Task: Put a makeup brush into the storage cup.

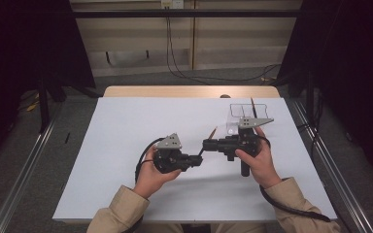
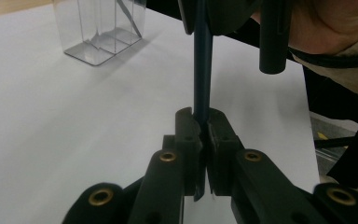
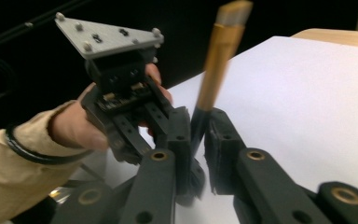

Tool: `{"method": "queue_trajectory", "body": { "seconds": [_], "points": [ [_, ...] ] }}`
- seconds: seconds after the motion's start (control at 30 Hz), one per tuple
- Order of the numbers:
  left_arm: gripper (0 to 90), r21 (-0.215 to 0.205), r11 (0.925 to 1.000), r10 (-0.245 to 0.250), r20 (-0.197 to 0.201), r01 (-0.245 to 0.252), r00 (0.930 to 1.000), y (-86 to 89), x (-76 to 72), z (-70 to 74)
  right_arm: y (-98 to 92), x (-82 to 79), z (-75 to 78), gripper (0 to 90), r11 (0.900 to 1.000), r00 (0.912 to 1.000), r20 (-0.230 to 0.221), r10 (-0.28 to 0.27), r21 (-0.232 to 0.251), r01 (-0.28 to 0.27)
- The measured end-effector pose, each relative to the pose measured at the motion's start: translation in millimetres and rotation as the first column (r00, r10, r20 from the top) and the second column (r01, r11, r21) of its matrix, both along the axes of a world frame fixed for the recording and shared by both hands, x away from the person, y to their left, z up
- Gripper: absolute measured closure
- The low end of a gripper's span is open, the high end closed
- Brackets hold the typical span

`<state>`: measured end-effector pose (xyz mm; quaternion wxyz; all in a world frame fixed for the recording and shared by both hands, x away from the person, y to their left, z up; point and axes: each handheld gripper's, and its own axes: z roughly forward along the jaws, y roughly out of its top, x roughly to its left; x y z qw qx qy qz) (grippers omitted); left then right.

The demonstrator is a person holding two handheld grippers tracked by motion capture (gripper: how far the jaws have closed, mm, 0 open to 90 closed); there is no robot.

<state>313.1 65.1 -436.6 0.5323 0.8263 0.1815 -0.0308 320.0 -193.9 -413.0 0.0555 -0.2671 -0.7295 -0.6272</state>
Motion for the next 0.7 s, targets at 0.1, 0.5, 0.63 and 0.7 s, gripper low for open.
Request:
{"method": "queue_trajectory", "body": {
  "seconds": [0.1, 0.5, 0.63, 0.7],
  "points": [
    [84.8, 0.001, 0.9999, -0.011, -0.002, 0.011, 0.9999, -4.9, -0.8, -2.8, 2.4, -0.7, 0.5, 83.2, 1.000, 0.9999, 0.013, 0.009, -0.008, -0.009],
    [84.4, -0.037, 0.9993, -0.005, -0.029, 0.004, 0.9996, -9.4, -0.6, -7.1, 3.1, -2.8, 1.0, 83.4, 1.000, 0.9993, 0.038, -0.003, -0.014, 0.003],
    [83.7, -0.047, 0.9989, -0.004, -0.034, 0.002, 0.9994, -11.1, -0.6, -8.2, 3.2, -3.2, 0.4, 83.5, 1.000, 0.9991, 0.040, -0.009, -0.012, 0.010],
    [83.0, -0.053, 0.9986, -0.004, -0.033, 0.002, 0.9994, -11.5, -0.5, -8.7, 3.2, -3.4, 0.3, 83.5, 1.000, 0.9989, 0.046, -0.012, -0.012, 0.013]
  ]
}}
